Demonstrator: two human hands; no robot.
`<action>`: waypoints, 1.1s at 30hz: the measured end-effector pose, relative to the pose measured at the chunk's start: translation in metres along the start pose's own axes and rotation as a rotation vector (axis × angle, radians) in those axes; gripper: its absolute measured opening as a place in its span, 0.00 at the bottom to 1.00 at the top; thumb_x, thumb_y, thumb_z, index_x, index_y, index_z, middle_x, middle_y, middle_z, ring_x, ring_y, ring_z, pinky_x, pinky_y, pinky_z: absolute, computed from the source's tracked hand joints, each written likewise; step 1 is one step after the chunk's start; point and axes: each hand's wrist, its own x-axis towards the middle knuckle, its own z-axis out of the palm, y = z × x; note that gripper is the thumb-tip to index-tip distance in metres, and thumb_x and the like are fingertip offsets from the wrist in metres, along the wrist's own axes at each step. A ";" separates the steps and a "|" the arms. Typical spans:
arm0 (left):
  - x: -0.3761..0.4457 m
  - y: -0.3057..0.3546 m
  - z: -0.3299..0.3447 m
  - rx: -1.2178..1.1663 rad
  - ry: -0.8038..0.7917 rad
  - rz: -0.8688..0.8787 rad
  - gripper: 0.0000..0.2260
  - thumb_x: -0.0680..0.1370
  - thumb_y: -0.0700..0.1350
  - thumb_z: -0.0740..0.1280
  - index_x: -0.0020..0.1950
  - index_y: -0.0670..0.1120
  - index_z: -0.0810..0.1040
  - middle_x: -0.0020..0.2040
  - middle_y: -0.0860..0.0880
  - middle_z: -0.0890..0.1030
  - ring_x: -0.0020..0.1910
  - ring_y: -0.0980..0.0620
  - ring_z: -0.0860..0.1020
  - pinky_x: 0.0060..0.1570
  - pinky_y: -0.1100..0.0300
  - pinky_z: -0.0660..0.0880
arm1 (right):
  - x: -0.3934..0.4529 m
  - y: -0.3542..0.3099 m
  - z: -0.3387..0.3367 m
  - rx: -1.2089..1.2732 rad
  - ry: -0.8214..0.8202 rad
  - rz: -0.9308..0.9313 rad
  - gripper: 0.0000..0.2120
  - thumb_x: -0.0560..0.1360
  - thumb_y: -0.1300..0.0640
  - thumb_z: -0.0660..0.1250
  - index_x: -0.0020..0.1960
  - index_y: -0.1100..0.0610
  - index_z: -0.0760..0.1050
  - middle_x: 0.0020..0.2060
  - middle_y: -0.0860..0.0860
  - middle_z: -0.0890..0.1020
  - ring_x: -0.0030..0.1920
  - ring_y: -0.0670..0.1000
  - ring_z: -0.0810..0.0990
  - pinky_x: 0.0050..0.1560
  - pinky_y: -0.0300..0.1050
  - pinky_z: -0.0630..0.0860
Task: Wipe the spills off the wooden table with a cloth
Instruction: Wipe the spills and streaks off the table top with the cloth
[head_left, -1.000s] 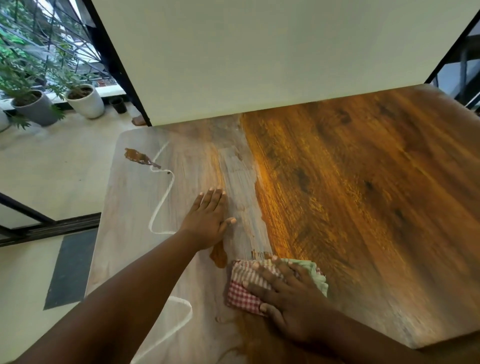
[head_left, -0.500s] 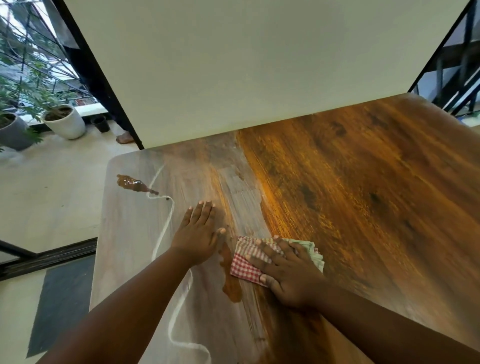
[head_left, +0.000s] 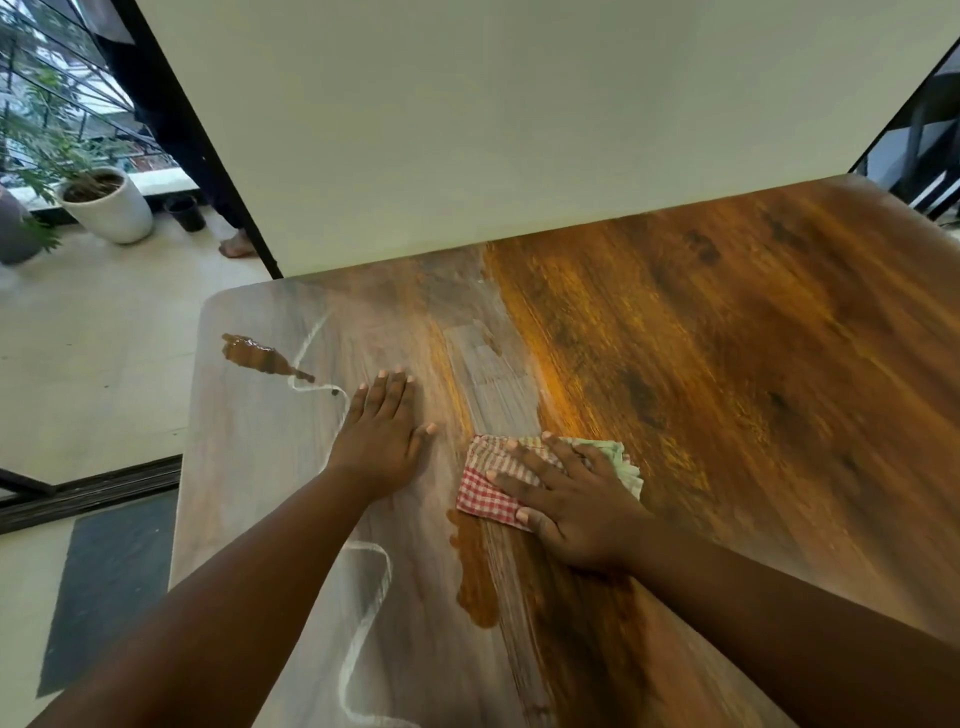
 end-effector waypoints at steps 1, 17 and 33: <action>0.004 -0.001 0.000 0.002 0.005 0.003 0.34 0.78 0.62 0.38 0.78 0.43 0.42 0.79 0.43 0.42 0.77 0.47 0.39 0.73 0.52 0.34 | 0.004 0.001 -0.002 -0.007 -0.005 -0.003 0.24 0.78 0.36 0.36 0.72 0.30 0.33 0.74 0.43 0.36 0.77 0.57 0.37 0.70 0.58 0.32; 0.062 -0.017 -0.008 -0.019 0.042 0.043 0.31 0.80 0.58 0.41 0.78 0.41 0.44 0.79 0.42 0.44 0.77 0.47 0.39 0.73 0.53 0.32 | 0.075 0.031 -0.026 -0.068 0.021 -0.048 0.25 0.80 0.38 0.39 0.76 0.35 0.40 0.79 0.48 0.46 0.77 0.58 0.43 0.71 0.61 0.41; 0.070 -0.018 -0.007 -0.119 0.045 0.060 0.30 0.79 0.54 0.42 0.78 0.43 0.45 0.79 0.45 0.46 0.77 0.50 0.41 0.75 0.54 0.38 | 0.152 0.058 -0.045 -0.091 0.021 -0.011 0.24 0.80 0.38 0.39 0.75 0.34 0.39 0.78 0.46 0.44 0.77 0.56 0.42 0.71 0.61 0.43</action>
